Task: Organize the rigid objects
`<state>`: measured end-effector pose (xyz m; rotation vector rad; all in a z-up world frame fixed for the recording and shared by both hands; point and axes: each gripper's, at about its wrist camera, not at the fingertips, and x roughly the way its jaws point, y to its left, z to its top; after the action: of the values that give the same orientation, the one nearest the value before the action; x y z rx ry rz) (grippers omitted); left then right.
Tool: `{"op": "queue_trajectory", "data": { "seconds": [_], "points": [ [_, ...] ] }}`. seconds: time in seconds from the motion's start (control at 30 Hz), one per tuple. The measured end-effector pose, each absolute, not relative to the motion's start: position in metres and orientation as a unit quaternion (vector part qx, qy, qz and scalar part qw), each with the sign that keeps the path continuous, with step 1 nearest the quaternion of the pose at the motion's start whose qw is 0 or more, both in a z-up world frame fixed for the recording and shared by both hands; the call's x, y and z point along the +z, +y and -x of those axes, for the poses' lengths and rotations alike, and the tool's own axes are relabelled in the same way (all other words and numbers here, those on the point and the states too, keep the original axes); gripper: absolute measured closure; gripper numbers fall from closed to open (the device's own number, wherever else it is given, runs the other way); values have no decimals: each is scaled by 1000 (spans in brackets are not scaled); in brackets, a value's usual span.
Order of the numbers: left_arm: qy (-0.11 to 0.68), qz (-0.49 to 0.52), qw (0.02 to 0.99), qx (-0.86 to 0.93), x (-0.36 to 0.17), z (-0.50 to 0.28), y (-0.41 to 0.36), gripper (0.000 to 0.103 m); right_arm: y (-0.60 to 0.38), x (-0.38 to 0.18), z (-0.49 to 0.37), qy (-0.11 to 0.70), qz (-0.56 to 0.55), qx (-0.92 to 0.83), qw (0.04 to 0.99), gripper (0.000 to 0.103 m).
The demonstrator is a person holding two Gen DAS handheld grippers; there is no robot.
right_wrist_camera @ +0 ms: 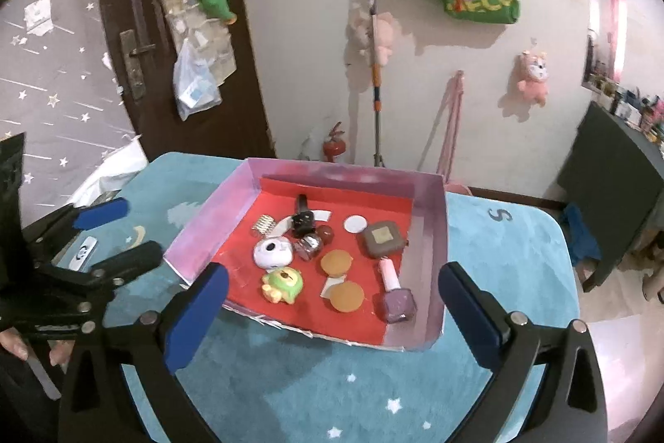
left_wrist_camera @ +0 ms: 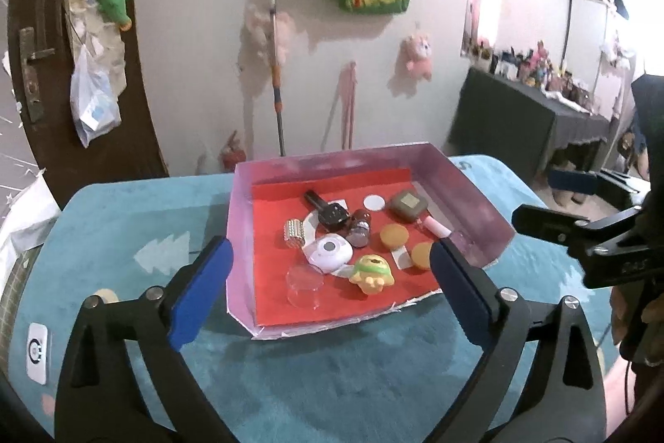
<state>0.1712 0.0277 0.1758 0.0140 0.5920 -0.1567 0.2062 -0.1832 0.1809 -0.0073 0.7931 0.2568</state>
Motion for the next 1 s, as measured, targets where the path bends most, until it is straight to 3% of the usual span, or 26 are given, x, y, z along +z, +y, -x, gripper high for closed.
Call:
{"op": "queue_trajectory", "data": {
  "seconds": [0.57,1.0],
  "points": [
    [291,-6,957,-20,87,-240,18,6,-177,91,-240,339,56,64,937,0],
    [296,4,955,-8,72,-247,20,6,-183,68,-256,357,20,78,931,0]
  ]
}}
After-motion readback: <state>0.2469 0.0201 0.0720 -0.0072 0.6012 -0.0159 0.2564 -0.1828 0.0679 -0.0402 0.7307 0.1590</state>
